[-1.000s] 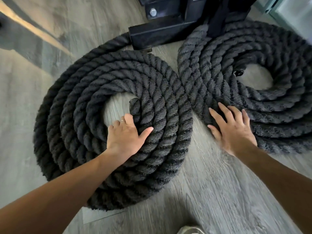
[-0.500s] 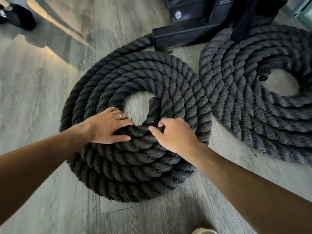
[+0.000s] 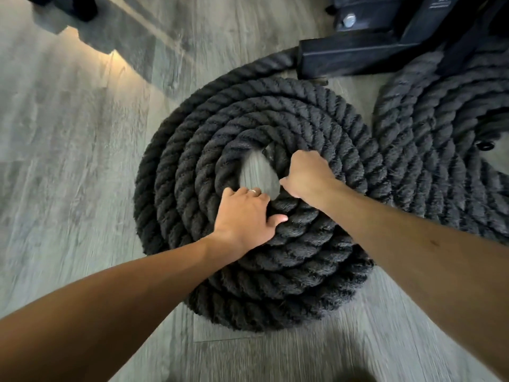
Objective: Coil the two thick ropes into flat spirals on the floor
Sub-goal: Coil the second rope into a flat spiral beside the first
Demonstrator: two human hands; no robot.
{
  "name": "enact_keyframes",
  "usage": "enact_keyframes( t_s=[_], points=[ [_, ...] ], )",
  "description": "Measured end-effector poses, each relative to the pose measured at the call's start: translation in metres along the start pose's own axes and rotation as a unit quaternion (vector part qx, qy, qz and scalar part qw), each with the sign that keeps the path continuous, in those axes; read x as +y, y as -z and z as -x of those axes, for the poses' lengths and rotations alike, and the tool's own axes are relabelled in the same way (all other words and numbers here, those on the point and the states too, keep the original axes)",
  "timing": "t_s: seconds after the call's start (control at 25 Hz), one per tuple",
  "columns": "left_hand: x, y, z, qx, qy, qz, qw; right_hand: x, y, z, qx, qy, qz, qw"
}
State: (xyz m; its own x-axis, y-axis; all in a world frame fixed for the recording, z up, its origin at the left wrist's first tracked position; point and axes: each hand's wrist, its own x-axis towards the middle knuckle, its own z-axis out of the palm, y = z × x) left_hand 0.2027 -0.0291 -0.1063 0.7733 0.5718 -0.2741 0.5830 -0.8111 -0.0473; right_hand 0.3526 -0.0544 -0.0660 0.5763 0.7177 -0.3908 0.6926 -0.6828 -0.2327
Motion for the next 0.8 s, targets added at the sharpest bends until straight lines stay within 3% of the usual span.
enact_keyframes(
  t_s=[0.16, 0.24, 0.32, 0.4, 0.44, 0.52, 0.6, 0.64, 0.68, 0.8],
  points=[
    [0.013, 0.006, 0.001, -0.014, 0.035, -0.028, 0.999, 0.009, -0.002, -0.003, 0.012, 0.019, -0.043, 0.999],
    [0.012, 0.002, 0.005, -0.007, 0.04, 0.054, 0.998, 0.014, -0.005, 0.004, 0.054, 0.054, -0.031, 0.997],
    [0.002, 0.003, 0.02, 0.076, 0.017, 0.182, 0.98, 0.023, -0.021, 0.03, 0.137, 0.083, -0.021, 0.987],
    [-0.025, 0.002, 0.048, 0.188, 0.07, 0.263, 0.944, 0.037, -0.046, 0.077, 0.202, 0.029, -0.074, 0.976],
    [-0.047, 0.0, 0.063, 0.214, 0.152, 0.284, 0.922, 0.048, -0.061, 0.102, 0.207, -0.035, -0.116, 0.971],
    [-0.11, -0.015, 0.08, 0.182, 0.355, 0.332, 0.855, 0.071, -0.09, 0.145, 0.171, -0.199, -0.215, 0.94],
    [-0.164, -0.032, 0.085, 0.106, 0.477, 0.417, 0.767, 0.088, -0.109, 0.168, 0.137, -0.302, -0.3, 0.895],
    [-0.178, -0.041, 0.084, 0.086, 0.483, 0.464, 0.738, 0.091, -0.113, 0.171, 0.129, -0.306, -0.331, 0.883],
    [-0.181, -0.046, 0.085, 0.082, 0.464, 0.494, 0.731, 0.092, -0.114, 0.171, 0.13, -0.292, -0.348, 0.881],
    [-0.177, -0.057, 0.088, 0.097, 0.437, 0.499, 0.742, 0.094, -0.109, 0.161, 0.155, -0.255, -0.344, 0.891]
  ],
)
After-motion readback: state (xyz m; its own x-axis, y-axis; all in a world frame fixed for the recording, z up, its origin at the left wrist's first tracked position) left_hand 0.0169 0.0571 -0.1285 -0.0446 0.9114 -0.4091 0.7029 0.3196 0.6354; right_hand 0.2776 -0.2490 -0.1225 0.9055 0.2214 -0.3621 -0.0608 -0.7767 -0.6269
